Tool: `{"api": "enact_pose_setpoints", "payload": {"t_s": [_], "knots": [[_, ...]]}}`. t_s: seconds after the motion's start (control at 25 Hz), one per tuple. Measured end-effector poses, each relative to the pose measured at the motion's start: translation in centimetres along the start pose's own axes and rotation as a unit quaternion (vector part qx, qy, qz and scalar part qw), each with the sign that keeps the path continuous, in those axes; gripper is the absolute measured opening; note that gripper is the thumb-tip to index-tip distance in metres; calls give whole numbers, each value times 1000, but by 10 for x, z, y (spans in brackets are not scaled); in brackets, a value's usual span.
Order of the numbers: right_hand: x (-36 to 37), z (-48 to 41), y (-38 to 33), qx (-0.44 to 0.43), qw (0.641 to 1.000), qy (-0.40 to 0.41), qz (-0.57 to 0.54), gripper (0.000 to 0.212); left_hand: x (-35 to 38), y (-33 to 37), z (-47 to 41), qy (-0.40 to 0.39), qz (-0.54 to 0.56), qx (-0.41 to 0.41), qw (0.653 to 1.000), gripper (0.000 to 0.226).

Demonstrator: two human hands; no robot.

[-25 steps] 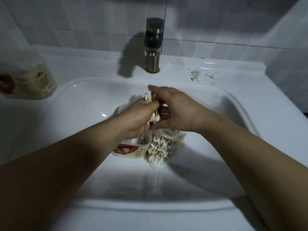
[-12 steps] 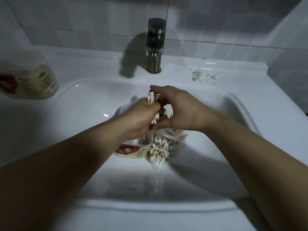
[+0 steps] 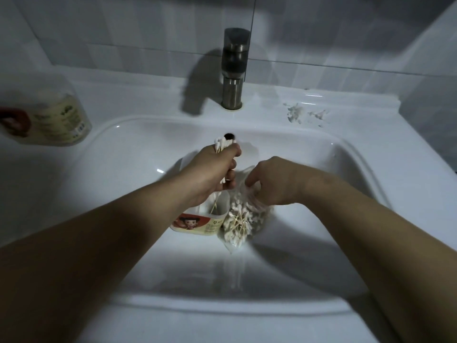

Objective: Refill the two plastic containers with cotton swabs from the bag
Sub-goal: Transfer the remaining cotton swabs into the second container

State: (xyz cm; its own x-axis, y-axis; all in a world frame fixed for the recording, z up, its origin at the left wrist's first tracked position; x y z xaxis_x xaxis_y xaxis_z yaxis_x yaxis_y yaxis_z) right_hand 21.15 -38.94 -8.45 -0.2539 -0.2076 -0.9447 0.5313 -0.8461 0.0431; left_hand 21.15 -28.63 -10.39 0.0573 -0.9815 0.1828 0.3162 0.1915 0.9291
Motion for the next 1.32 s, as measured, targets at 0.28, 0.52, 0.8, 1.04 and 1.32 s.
{"api": "enact_pose_setpoints", "payload": {"t_s": [0.28,0.52,0.8,1.04,1.32], "knots": [[16,-6,-11,-19,999,-43,7,19,2,-3,1,-22,-6,-6,1000,19],[18,-5,-16,-41,998,-54,1,20,5,-3,0,-29,-7,-4,1000,20],[8,-2,-18,-41,998,-30,39,16,10,-3,4,-45,2,-4,999,20],[-12,4,4,-15,1000,9,-17,20,10,-2,0,-54,-47,19,997,23],[-21,3,32,35,996,50,-72,16,13,4,2,-79,-349,103,928,23]]}}
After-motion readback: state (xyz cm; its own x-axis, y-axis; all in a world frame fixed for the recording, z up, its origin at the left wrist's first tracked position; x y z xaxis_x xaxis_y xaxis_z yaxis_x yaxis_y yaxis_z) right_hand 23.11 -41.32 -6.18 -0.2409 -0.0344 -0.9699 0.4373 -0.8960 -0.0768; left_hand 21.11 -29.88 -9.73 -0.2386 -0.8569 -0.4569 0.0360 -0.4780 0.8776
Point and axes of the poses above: each hand's wrist, its own z-axis away from the middle knuckle, its own x-axis out of the palm, y = z × x, the point moved 10 cm from there along -z, towards the middle knuckle, and after that the axes turned 8 degrees about z, right-handed, at the moved point
